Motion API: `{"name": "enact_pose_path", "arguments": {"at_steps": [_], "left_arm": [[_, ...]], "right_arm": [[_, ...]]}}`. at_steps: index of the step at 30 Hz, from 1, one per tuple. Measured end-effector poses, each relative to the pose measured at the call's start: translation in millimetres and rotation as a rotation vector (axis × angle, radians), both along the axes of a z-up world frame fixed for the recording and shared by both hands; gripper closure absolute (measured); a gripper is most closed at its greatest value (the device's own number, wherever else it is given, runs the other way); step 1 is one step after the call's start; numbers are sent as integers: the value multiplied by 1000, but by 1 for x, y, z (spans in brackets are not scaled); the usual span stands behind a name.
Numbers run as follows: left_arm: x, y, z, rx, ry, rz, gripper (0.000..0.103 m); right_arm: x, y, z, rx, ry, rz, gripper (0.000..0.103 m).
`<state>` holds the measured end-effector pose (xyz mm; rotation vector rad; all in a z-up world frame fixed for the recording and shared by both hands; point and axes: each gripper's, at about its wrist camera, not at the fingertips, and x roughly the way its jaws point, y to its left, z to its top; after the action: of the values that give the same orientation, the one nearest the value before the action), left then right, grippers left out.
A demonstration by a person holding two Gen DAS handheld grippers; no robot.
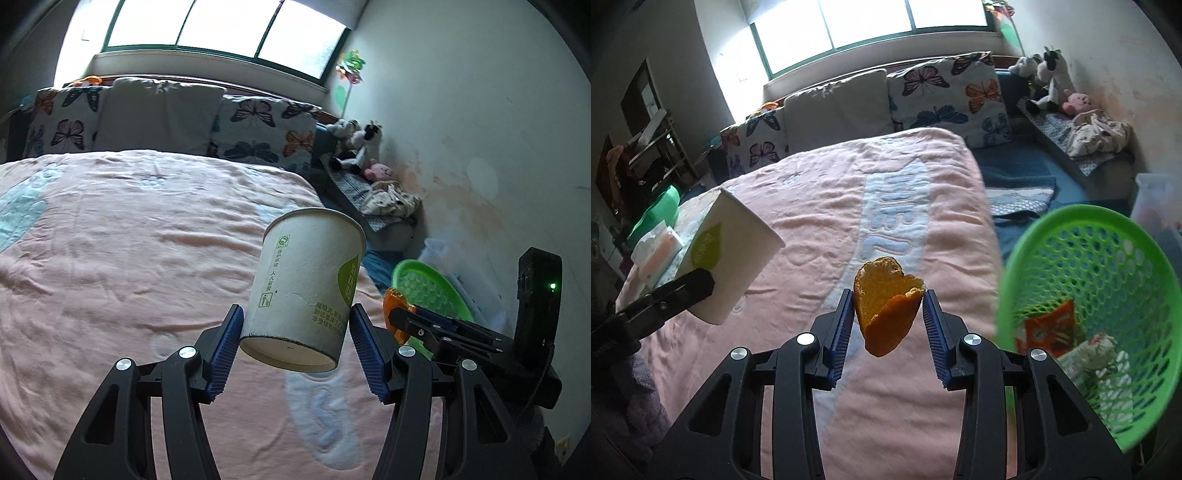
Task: Collect trash
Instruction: 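Carry the paper cup and orange peel over the green basket and open both tools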
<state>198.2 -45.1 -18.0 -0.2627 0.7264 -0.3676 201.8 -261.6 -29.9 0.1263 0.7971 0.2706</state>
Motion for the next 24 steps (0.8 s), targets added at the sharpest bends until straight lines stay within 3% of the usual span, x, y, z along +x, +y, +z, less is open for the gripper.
{"name": "enact_pose_path", "arguments": {"at_steps": [14, 24], "left_arm": [[-2, -66, -2, 12, 20, -116, 46], [2, -104, -7, 36, 34, -185, 46]], "right_arm": [[-30, -75, -3, -9, 5, -132, 64], [-41, -141, -25, -29, 59, -244, 62]]}}
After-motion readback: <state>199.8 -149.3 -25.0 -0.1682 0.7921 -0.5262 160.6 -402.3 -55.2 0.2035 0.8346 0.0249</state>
